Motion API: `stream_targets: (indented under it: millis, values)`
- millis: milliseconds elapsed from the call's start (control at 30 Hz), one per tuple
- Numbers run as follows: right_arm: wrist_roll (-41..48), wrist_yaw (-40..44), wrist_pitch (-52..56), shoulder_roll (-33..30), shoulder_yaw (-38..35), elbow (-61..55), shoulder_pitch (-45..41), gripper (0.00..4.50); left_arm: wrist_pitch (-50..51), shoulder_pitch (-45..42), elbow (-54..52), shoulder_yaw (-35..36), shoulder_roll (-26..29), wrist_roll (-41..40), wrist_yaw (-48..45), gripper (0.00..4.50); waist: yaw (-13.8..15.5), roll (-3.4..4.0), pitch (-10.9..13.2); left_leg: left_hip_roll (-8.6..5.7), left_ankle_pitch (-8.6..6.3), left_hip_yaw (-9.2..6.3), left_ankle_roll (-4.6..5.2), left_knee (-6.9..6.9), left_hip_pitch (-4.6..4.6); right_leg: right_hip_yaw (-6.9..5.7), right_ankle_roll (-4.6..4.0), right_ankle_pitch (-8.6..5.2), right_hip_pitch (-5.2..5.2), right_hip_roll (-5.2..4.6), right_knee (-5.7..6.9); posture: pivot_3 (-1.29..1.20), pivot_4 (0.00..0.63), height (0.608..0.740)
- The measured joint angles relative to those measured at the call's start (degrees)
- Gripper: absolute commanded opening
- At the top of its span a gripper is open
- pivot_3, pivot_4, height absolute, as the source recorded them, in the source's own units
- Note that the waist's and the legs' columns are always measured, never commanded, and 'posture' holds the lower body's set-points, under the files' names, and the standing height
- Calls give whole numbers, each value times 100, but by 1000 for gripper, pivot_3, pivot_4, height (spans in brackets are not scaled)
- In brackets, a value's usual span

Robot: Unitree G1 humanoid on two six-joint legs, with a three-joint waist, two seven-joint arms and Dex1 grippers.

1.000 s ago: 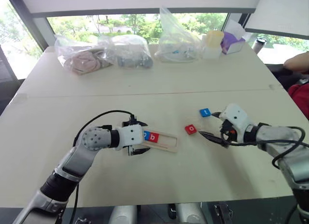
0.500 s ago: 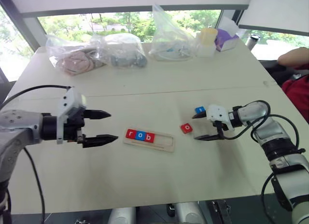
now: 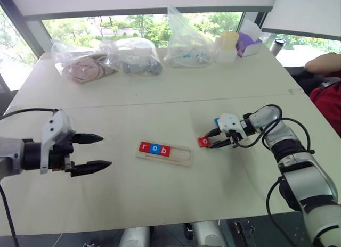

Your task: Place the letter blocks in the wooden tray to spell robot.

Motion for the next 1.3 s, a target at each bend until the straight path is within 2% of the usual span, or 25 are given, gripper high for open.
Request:
stream_targets:
  millis: [100, 167, 200, 233, 333, 400, 533, 700, 1233, 1300]
  values:
    - [30, -367, 743, -15, -170, -540, 178, 1103, -117, 108, 27, 12, 145, 25, -159, 4500, 6, 5, 3, 0, 1, -1, -1, 0, -2, 1, -2, 0, -5, 0, 3, 0, 150, 740]
    - [236, -745, 2107, -84, -324, -2233, 721, 1103, -245, 181, 31, -9, 167, 48, -224, 4500, 26, 6, 3, 4, 0, -19, -1, -7, -10, 0, 1, 1, -14, -2, 5, 0, 150, 740]
    - [282, -806, 2365, -67, -325, -2584, 813, 1103, -248, 200, 32, -22, 169, 52, -227, 4500, 22, 6, 3, 2, 0, -20, -1, -7, -8, -1, 4, 0, -14, -1, 6, 0, 150, 740]
    - [290, -1060, 2991, -99, -357, -3496, 1119, 1103, -283, 208, 1, -58, 180, 53, -230, 4500, 29, 8, 3, 1, 0, -20, -1, -11, -16, -1, 5, 0, -22, -1, 5, 0, 150, 740]
    - [404, -1624, 4548, -83, -333, -5266, 1610, 1103, -404, 167, -5, -201, 225, 82, -251, 4500, 51, 8, 3, -2, 0, -22, -2, -14, -17, -1, 6, -3, -24, -2, 5, 0, 150, 740]
    - [444, -1964, 5383, -72, -268, -6056, 1712, 1103, -512, 29, 3, -389, 307, 131, -263, 4500, 54, 8, 3, -4, 0, -19, -2, -12, -15, -1, 3, -4, -22, -6, 3, 0, 150, 740]
    - [430, -2451, 6351, -96, 81, -6970, 1924, 1103, -634, -481, 119, -822, 275, 152, -189, 4500, 80, 6, 2, -5, 1, -18, -3, -4, -12, -2, 13, -10, -15, -8, -1, 0, 150, 740]
    - [445, -2747, 6889, -107, 549, -7433, 2030, 1103, -634, -743, 184, -1133, 118, 143, -57, 4500, 76, 6, 2, -6, 0, -14, -3, -6, -17, -2, 6, -3, -19, -5, -3, 0, 150, 740]
    - [452, -3373, 6909, -70, 936, -7391, 1984, 1103, -683, -619, 98, -1425, -51, 179, 362, 4500, 56, 5, 2, -6, 0, -15, -2, -6, -17, -2, 8, -5, -19, -4, -3, 0, 150, 740]
    - [452, -3402, 6906, -70, 950, -7381, 1984, 2138, -684, -619, 96, -1428, -51, 179, 398, 4500, 56, 5, 2, -6, 0, -16, -2, -6, -17, -3, 10, -6, -19, -4, -3, 0, 150, 740]
